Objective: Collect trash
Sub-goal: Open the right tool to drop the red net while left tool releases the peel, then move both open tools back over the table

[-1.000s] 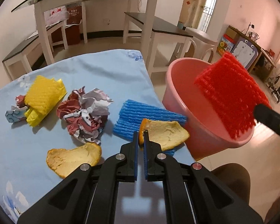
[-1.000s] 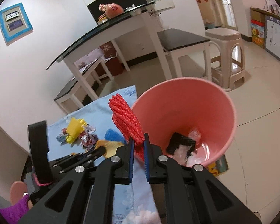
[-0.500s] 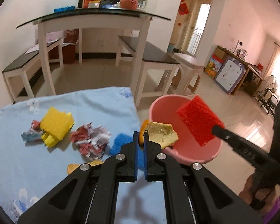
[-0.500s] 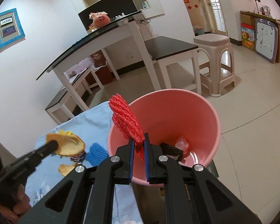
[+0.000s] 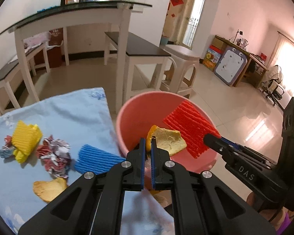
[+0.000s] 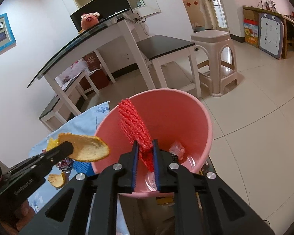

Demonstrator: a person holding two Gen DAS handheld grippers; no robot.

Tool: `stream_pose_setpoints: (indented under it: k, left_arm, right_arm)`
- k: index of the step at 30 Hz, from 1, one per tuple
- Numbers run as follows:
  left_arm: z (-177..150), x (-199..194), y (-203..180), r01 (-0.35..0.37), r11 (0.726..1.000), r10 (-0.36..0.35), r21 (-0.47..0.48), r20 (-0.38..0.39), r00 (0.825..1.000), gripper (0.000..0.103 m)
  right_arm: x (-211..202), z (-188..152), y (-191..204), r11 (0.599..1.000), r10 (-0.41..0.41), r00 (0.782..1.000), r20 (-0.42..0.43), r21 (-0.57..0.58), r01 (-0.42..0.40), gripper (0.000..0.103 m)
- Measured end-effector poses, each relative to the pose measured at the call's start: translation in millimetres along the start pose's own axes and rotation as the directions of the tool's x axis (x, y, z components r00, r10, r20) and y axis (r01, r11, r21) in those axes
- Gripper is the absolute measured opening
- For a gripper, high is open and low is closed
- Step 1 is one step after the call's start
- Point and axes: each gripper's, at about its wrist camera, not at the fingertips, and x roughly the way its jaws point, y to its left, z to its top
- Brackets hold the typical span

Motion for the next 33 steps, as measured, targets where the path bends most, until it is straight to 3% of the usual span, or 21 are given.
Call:
stream_pose_setpoints:
  k: [2, 4, 11, 15, 22, 33]
  left_arm:
    - [-0.6, 5.5, 2.0, 0.016, 1.0, -0.017, -0.014, -0.03, 0.999, 0.005]
    - [-0.6, 11.1, 3.5, 0.03, 0.999, -0.031, -0.027, -0.055, 0.998, 0.005]
    - [-2.0, 15.0, 2.5, 0.056, 0.998, -0.059, -0.042, -0.07, 0.996, 0.01]
    - [-1.0, 13.6, -0.5, 0.085, 0.995, -0.088, -0.045, -0.058, 0.994, 0.031]
    - [-3.9, -1.8, -2.4, 0.07, 0.997, -0.071, -0.026, -0.019, 0.997, 0.032]
    - [-24.1, -36.8, 14.3, -0.051, 0.999, 0.052, -0.012, 0.032, 0.998, 0.032]
  right_arm:
    - [2.3, 0.7, -1.0, 1.0, -0.001, 1.0, -0.003, 0.002, 0.002, 0.025]
    - [2.6, 1.5, -2.9, 1.0, -0.007, 1.0, 0.003, 0.007, 0.007, 0.043]
    - [2.5, 2.0, -6.2, 1.0, -0.004, 1.0, 0.006, 0.012, 0.004, 0.044]
    - [0.1, 0.5, -4.4, 1.0, 0.008, 1.0, 0.006, 0.006, -0.008, 0.044]
    - [-6.1, -2.8, 1.6, 1.0, 0.015, 1.0, 0.013, -0.015, -0.014, 0.044]
    - [-13.1, -14.5, 40.0, 0.99, 0.1, 0.995, 0.001, -0.097, -0.1, 0.044]
